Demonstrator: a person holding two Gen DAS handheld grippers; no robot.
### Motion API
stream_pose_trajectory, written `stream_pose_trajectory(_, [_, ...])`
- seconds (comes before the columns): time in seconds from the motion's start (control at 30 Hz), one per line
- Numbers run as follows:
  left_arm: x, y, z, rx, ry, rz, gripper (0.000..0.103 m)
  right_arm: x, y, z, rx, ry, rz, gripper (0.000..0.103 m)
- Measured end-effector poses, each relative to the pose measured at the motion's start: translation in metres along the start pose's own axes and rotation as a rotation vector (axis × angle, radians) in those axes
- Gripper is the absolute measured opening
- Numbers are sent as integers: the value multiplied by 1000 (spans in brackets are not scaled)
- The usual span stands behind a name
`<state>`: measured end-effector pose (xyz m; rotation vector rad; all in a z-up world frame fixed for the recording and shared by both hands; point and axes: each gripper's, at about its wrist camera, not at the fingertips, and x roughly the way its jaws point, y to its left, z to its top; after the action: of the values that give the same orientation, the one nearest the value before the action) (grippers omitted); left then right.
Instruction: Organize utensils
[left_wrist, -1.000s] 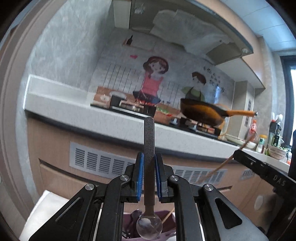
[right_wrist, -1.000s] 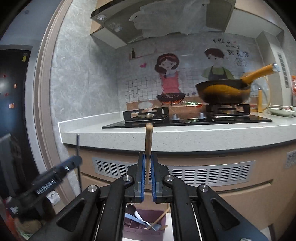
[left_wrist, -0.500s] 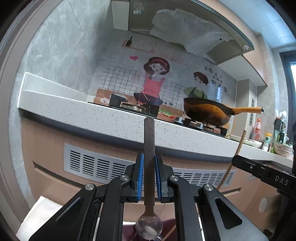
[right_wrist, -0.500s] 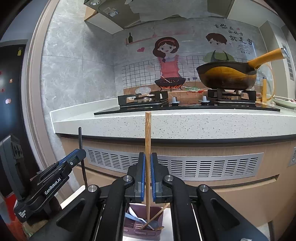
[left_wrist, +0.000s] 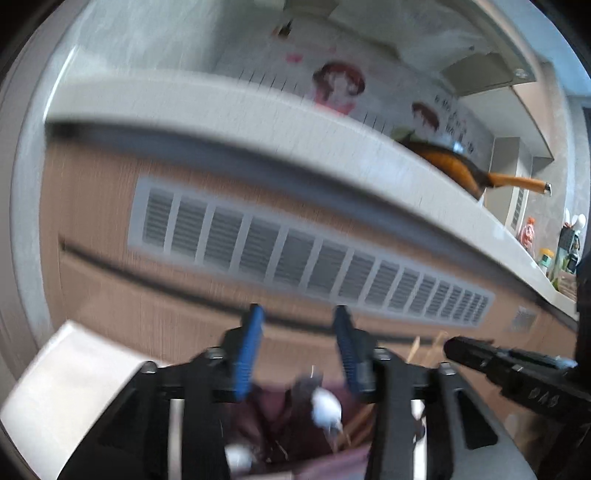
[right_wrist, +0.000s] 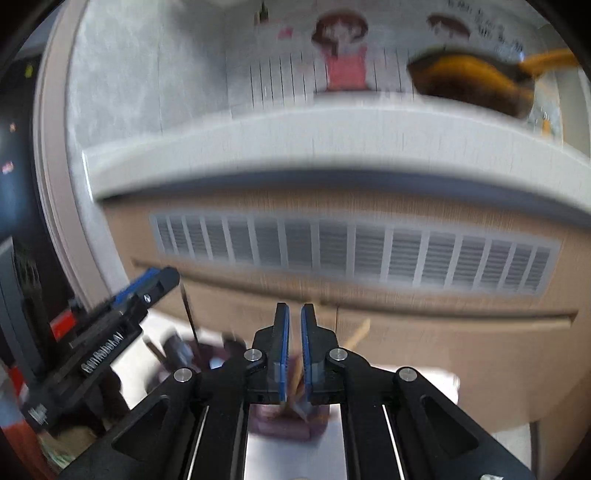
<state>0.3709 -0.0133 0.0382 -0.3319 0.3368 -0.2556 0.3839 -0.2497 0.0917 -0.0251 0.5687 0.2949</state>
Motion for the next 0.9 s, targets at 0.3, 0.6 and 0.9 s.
stream_pose_trajectory(0.3, [-88, -9, -48, 129, 73, 128, 48, -45, 11, -62, 32, -2, -13, 20])
stream_pose_trajectory(0.6, [-184, -42, -110, 267, 141, 179, 63, -126, 40, -143, 61, -86, -6, 60])
stream_pose_trajectory(0.9, [-232, -71, -123, 285, 99, 194, 63, -166, 60, -190, 50, -65, -95, 60])
